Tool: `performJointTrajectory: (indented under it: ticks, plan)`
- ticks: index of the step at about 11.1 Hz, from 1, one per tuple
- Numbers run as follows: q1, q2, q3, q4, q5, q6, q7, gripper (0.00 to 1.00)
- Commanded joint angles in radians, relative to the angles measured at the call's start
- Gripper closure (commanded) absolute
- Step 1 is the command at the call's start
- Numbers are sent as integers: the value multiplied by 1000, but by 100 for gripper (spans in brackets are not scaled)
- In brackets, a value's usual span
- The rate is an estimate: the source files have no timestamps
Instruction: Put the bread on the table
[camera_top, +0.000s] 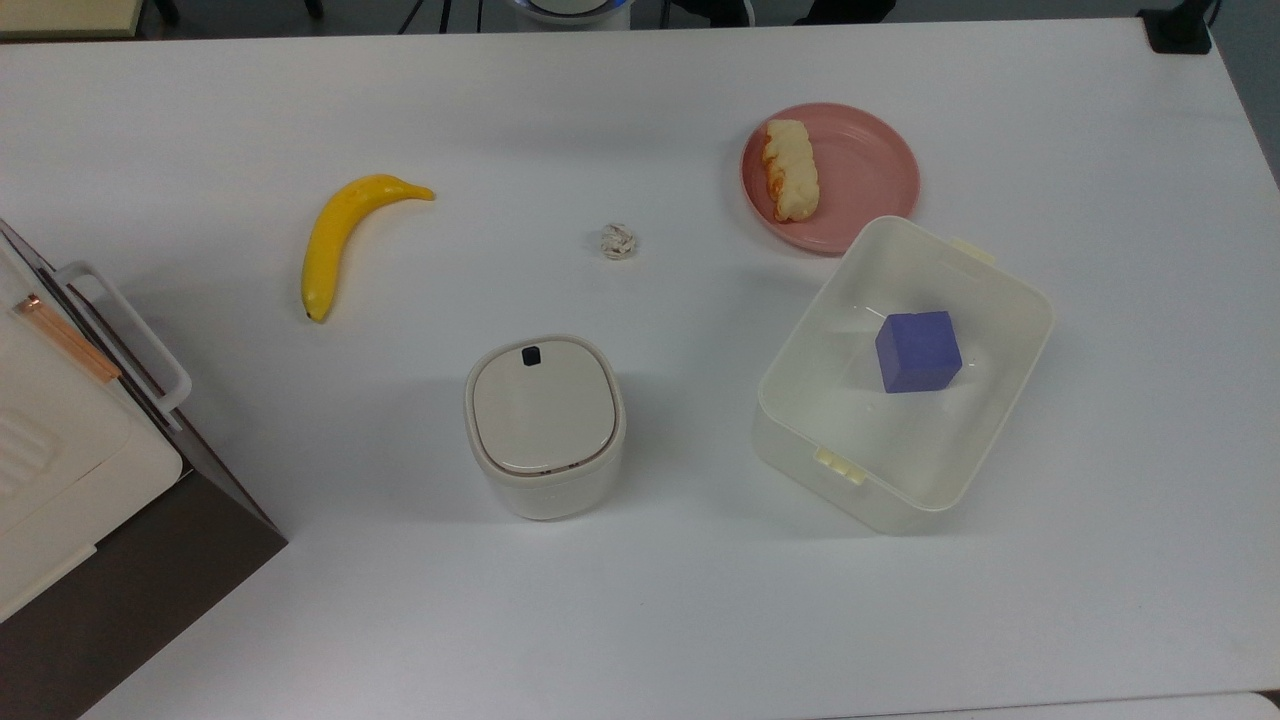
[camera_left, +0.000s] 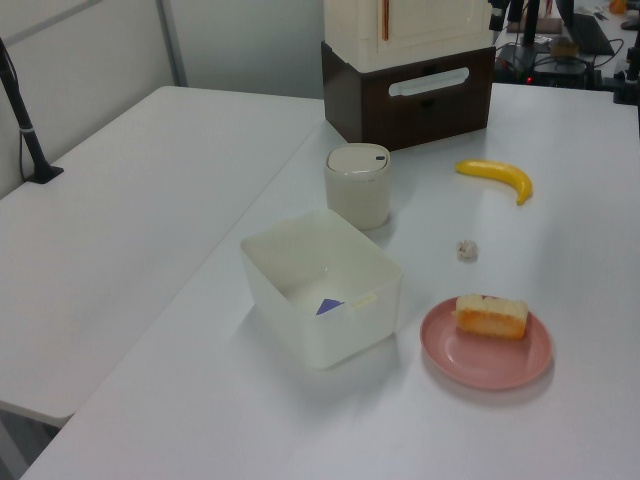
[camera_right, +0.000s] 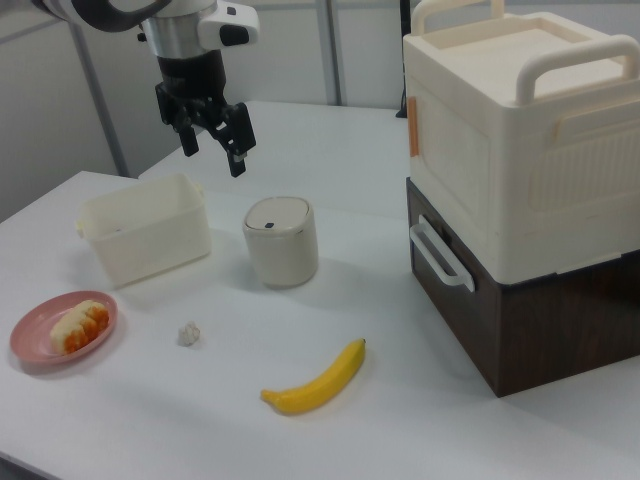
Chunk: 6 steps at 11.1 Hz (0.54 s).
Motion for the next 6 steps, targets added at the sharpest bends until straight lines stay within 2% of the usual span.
performJointTrajectory:
  ticks: [1, 6]
  plan:
    - [11, -5, -14, 21, -18, -78, 6, 0]
    - [13, -2, -9, 28, -36, -74, 6, 0]
